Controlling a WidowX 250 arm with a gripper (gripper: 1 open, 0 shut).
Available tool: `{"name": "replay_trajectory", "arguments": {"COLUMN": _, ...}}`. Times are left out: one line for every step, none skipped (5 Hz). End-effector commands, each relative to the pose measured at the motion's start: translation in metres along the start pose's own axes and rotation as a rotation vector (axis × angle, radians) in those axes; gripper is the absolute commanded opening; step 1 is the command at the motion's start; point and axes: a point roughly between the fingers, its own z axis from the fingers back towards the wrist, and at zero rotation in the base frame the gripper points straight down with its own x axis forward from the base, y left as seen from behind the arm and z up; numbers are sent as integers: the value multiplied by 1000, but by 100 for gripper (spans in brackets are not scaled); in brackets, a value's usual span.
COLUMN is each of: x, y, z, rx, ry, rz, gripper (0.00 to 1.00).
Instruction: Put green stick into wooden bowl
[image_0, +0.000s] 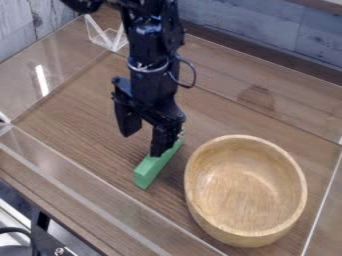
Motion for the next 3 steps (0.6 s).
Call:
{"name": "replay_trajectory", "arguments": {"x": 5, "y": 3, "z": -5, "rx": 10, "ry": -42, "rz": -7, "gripper": 100}}
{"name": "replay_trajectory", "arguments": {"x": 8, "y": 1, "z": -14, "rx": 6, "ry": -62, "rz": -8, "gripper": 100}}
{"name": "replay_trajectory", "arguments": {"x": 12, "y": 0, "z": -21, "rx": 3, "ry": -82, "rz": -5, "gripper": 100}}
